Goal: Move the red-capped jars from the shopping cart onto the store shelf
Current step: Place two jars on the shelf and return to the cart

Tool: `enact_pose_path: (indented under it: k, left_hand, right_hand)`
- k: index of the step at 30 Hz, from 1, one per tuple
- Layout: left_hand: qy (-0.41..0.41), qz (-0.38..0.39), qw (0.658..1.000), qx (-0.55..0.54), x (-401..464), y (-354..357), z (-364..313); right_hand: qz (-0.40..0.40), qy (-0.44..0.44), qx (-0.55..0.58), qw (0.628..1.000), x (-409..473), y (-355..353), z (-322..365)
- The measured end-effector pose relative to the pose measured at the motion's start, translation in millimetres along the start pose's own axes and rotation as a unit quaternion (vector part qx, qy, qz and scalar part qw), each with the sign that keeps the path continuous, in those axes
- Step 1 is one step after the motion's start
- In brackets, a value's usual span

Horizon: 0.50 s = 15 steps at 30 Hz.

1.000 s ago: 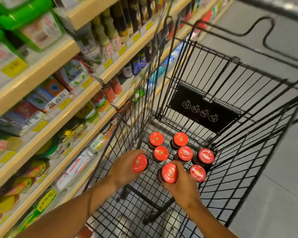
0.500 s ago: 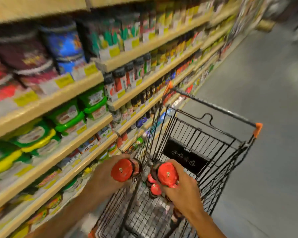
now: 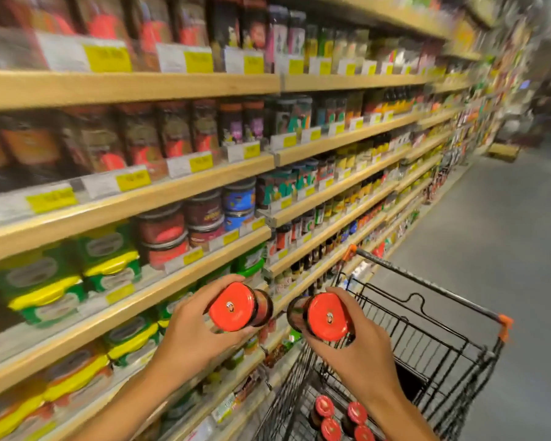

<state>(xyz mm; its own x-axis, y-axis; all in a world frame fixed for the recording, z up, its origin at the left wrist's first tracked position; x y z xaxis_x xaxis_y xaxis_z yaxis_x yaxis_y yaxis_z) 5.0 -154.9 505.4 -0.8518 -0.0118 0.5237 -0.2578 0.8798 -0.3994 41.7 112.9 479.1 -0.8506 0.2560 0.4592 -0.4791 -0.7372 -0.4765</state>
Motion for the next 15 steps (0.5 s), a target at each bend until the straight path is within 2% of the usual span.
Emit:
enact_pose_path:
  k: [7, 15]
  left_hand:
    - [0.024, -0.044, 0.999, 0.020, -6.8, -67.6, -28.0]
    - [0.010, -0.109, 0.992, 0.060, -37.6, -122.2, -61.6]
  right_hand:
    - [0.015, -0.039, 0.038, 0.998, -10.3, 12.8, 56.1]
    - [0.058, -0.075, 0.089, 0.991, -8.4, 11.5, 93.4]
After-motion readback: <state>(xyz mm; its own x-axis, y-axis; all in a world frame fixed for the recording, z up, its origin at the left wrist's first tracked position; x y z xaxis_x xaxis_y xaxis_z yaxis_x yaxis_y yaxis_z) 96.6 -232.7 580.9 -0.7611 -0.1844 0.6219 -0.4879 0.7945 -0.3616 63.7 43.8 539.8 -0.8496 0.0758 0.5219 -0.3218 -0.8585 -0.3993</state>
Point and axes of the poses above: each hand's wrist, its own x-axis towards the middle knuckle, its own y-axis out of the palm, z = x × y, the point moved 7 cm from there along x, towards the middle knuckle, and after that the axes turned 13 degrees about -z, right-handed, at the moved point
